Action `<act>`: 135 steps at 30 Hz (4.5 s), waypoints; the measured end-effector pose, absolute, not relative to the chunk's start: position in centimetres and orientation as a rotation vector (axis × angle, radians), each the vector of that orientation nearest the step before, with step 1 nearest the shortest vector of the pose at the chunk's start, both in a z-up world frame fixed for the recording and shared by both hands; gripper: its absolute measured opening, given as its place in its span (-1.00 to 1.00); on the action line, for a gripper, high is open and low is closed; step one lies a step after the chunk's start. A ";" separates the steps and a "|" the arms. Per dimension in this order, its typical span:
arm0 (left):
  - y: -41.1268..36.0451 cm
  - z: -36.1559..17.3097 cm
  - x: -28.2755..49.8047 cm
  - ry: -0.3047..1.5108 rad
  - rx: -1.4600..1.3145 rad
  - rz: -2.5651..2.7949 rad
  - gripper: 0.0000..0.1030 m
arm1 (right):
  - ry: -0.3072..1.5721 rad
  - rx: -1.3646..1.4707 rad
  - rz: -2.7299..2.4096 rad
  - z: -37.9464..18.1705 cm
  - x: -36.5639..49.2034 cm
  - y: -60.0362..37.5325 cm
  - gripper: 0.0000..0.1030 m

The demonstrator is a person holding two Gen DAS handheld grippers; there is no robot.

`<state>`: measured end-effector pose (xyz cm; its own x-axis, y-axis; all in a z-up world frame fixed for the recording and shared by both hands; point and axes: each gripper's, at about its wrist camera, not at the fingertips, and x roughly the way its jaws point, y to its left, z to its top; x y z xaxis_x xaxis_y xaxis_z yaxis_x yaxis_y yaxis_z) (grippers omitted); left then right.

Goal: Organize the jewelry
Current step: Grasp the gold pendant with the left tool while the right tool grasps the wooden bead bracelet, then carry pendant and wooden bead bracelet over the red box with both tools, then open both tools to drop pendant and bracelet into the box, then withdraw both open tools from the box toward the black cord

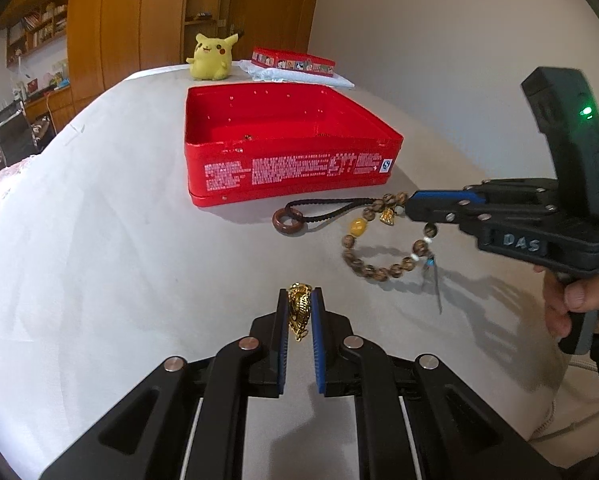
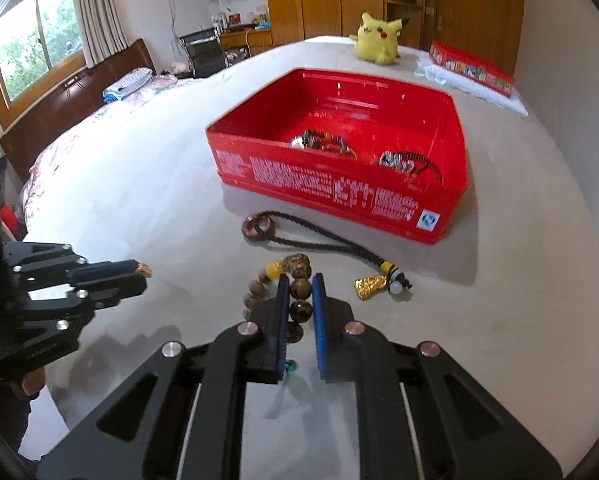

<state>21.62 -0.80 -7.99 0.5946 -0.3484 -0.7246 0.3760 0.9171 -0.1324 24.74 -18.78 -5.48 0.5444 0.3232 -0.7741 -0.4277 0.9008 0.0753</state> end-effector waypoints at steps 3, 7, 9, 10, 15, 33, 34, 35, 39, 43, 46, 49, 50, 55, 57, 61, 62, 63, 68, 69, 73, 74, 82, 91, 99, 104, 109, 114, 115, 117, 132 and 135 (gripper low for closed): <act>-1.0 -7.5 21.5 0.826 0.046 -0.421 -0.80 | 0.868 -0.135 0.455 -4.3 24.3 -19.0 -0.82; -1.3 -6.6 21.2 0.806 0.062 -0.424 -0.80 | 0.845 -0.136 0.456 -3.0 23.9 -19.3 -0.82; -1.5 -6.0 21.2 0.795 0.072 -0.424 -0.80 | 0.834 -0.132 0.454 -2.4 23.7 -19.6 -0.82; -1.5 -5.8 21.0 0.791 0.076 -0.424 -0.80 | 0.826 -0.132 0.451 -2.0 23.6 -19.8 -0.82; -2.0 -4.6 20.9 0.765 0.099 -0.428 -0.80 | 0.806 -0.119 0.450 -0.9 23.3 -20.6 -0.82; -2.6 -1.4 22.3 0.690 0.176 -0.430 -0.80 | 0.743 -0.136 0.447 2.6 23.9 -21.0 -0.82; -2.7 -1.2 22.6 0.686 0.182 -0.431 -0.80 | 0.741 -0.138 0.447 2.7 24.0 -21.0 -0.82; -2.7 -1.1 22.8 0.685 0.184 -0.434 -0.80 | 0.738 -0.140 0.447 2.9 24.2 -21.0 -0.82; -2.9 -0.6 24.4 0.691 0.193 -0.446 -0.80 | 0.725 -0.152 0.451 3.7 25.1 -20.8 -0.82; -2.7 0.0 26.5 0.695 0.196 -0.449 -0.80 | 0.714 -0.163 0.456 4.7 26.3 -20.7 -0.82; -2.4 0.3 28.0 0.702 0.187 -0.449 -0.80 | 0.713 -0.166 0.459 5.1 27.3 -20.6 -0.82; -2.1 0.6 30.0 0.708 0.178 -0.446 -0.80 | 0.715 -0.176 0.460 5.3 28.7 -20.3 -0.82; -2.1 0.7 30.5 0.708 0.180 -0.442 -0.80 | 0.718 -0.178 0.460 5.4 29.3 -20.3 -0.82; -2.3 0.7 33.5 0.717 0.190 -0.433 -0.80 | 0.730 -0.181 0.460 5.5 31.8 -19.9 -0.82; -2.6 0.5 34.9 0.727 0.194 -0.432 -0.80 | 0.739 -0.184 0.456 5.4 33.1 -19.7 -0.82; -3.4 -0.4 37.3 0.757 0.197 -0.435 -0.80 | 0.761 -0.176 0.450 4.7 35.1 -19.6 -0.82; -3.5 -0.5 37.7 0.763 0.197 -0.436 -0.80 | 0.769 -0.171 0.447 4.4 35.8 -19.5 -0.82; -3.8 -0.8 38.3 0.772 0.199 -0.436 -0.80 | 0.776 -0.168 0.444 4.2 36.4 -19.5 -0.82; -4.7 -2.3 40.6 0.810 0.196 -0.439 -0.80 | 0.807 -0.159 0.432 2.9 38.7 -19.4 -0.82; -4.8 -2.5 40.8 0.814 0.195 -0.439 -0.80 | 0.815 -0.156 0.431 2.6 39.2 -19.4 -0.82; -5.8 -3.2 42.4 0.837 0.198 -0.442 -0.80 | 0.847 -0.137 0.424 1.3 40.9 -19.5 -0.82; -6.1 -3.6 43.0 0.848 0.200 -0.446 -0.80 | 0.855 -0.134 0.422 1.0 41.2 -19.5 -0.82; -7.4 -6.1 45.7 0.913 0.201 -0.453 -0.80 | 0.938 -0.118 0.394 -2.7 44.1 -19.4 -0.82; -7.8 -8.1 47.1 0.967 0.191 -0.468 -0.80 | 0.993 -0.106 0.367 -5.3 46.0 -19.4 -0.82; -8.3 -8.7 47.2 0.985 0.198 -0.478 -0.78 | 1.045 -0.106 0.350 -7.2 46.9 -19.7 -0.75; -8.6 -8.9 47.2 0.986 0.207 -0.475 -0.60 | 1.050 -0.106 0.331 -7.4 46.8 -20.2 -0.55; -8.6 -8.8 47.1 0.985 0.195 -0.470 -0.40 | 1.042 -0.101 0.321 -7.1 46.5 -20.9 -0.47; -8.0 -7.7 46.3 0.963 0.179 -0.462 -0.31 | 1.018 -0.086 0.322 -6.1 45.6 -21.6 -0.44; -7.7 -7.2 45.8 0.950 0.177 -0.460 -0.28 | 1.013 -0.085 0.324 -5.9 45.3 -21.6 -0.44; -7.2 -6.4 44.8 0.925 0.178 -0.459 -0.14 | 0.995 -0.081 0.332 -5.2 44.4 -21.9 -0.38; -2.5 -3.8 32.1 0.809 0.187 -0.436 0.05 | 0.819 -0.079 0.399 -0.5 30.9 -23.5 -0.16; -2.4 -5.0 30.1 0.814 0.198 -0.433 0.07 | 0.835 -0.078 0.390 -1.8 29.2 -23.8 -0.16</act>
<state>30.09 -2.37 -4.97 0.6055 -0.2971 -0.7383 0.4465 0.8948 0.0061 29.24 -23.75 -1.80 0.6051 0.3067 -0.7347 -0.3669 0.9264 0.0845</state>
